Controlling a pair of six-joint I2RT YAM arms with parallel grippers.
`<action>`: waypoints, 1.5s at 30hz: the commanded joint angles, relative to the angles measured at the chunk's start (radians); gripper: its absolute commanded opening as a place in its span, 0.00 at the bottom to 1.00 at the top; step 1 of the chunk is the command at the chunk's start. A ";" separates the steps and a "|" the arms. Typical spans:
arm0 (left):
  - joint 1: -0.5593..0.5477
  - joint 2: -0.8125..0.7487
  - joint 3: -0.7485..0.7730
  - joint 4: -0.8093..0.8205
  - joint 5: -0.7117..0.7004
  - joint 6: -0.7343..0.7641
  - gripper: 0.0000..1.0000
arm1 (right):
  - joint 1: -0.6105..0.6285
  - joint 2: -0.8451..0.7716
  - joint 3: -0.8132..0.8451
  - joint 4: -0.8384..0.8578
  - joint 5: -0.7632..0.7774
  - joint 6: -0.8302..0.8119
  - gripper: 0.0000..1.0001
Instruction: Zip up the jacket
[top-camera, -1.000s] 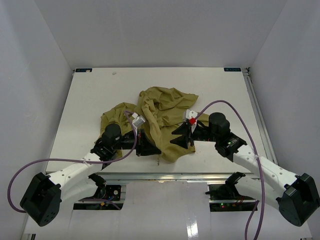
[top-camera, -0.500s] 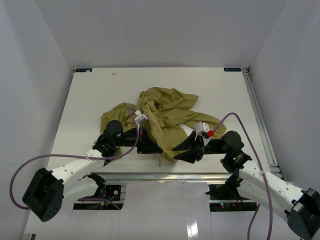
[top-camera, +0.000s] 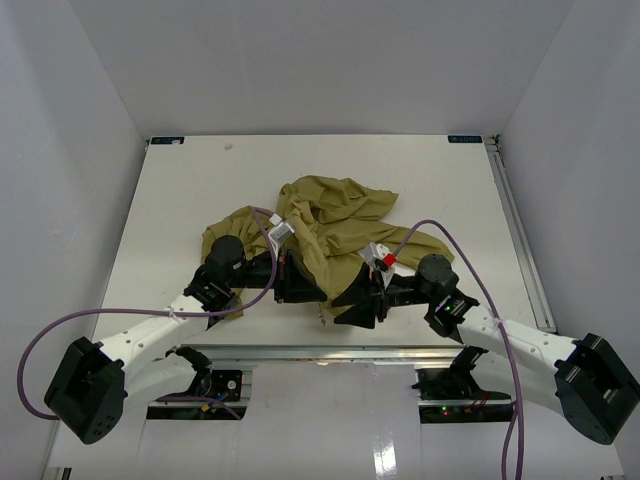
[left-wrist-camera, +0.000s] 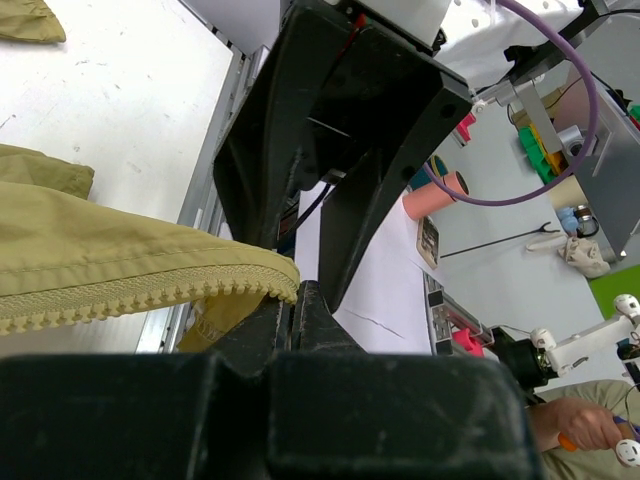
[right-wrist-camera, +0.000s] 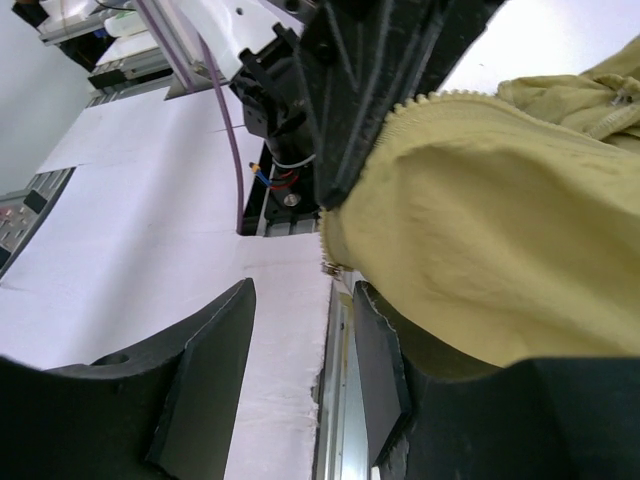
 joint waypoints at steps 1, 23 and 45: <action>0.002 -0.004 0.019 0.060 0.019 -0.031 0.00 | 0.009 0.030 0.049 0.045 0.065 -0.027 0.52; 0.004 0.066 -0.008 0.192 0.046 -0.077 0.00 | 0.020 0.143 0.068 0.214 0.036 -0.070 0.60; 0.003 0.071 -0.003 0.214 -0.007 -0.030 0.00 | 0.027 0.233 0.014 0.434 -0.072 0.058 0.36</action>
